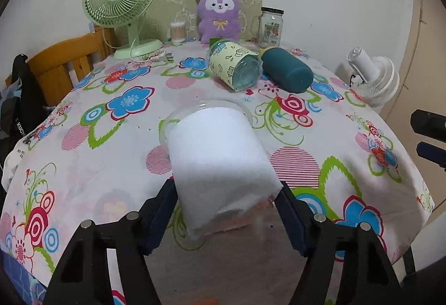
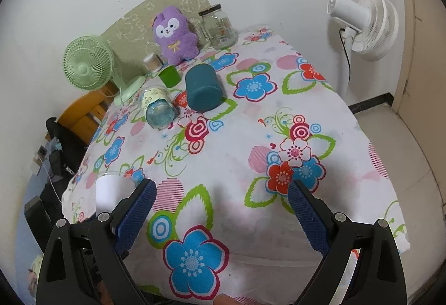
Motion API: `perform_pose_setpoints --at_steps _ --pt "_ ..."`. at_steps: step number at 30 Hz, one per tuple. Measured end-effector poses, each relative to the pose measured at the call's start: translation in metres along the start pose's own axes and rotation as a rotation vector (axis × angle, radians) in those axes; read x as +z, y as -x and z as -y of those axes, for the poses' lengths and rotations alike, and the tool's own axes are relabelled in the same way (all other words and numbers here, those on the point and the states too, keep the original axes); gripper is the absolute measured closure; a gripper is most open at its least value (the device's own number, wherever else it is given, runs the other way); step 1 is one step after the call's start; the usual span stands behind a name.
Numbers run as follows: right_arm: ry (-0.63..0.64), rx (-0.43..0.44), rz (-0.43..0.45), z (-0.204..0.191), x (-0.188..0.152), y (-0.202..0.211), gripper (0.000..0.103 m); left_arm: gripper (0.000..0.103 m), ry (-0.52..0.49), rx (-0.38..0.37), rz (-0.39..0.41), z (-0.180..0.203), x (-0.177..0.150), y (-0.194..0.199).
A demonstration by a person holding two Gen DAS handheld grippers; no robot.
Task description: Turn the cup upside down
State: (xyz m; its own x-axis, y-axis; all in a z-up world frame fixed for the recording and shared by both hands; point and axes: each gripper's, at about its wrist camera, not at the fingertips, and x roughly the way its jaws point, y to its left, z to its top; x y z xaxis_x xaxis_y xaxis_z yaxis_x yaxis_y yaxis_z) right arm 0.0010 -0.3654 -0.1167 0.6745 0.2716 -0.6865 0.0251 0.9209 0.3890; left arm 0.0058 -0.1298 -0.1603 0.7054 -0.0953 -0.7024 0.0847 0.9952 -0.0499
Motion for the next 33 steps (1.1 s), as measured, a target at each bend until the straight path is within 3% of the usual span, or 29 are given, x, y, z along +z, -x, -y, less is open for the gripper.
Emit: perform_pose_setpoints --at_steps 7,17,26,33 --pt "0.023 0.022 -0.014 -0.009 -0.003 -0.007 0.006 0.032 -0.003 0.007 -0.015 -0.006 0.009 0.008" --pt "0.062 0.058 -0.033 -0.026 -0.008 -0.016 0.006 0.032 -0.056 -0.033 -0.143 -0.025 0.041 0.03" --pt "0.111 0.086 -0.059 -0.045 -0.015 -0.023 0.006 0.032 -0.153 -0.085 -0.315 -0.036 0.059 0.043" --pt "0.145 0.096 -0.068 -0.059 -0.019 -0.026 0.006 0.032 -0.166 -0.106 -0.423 -0.043 0.064 0.042"
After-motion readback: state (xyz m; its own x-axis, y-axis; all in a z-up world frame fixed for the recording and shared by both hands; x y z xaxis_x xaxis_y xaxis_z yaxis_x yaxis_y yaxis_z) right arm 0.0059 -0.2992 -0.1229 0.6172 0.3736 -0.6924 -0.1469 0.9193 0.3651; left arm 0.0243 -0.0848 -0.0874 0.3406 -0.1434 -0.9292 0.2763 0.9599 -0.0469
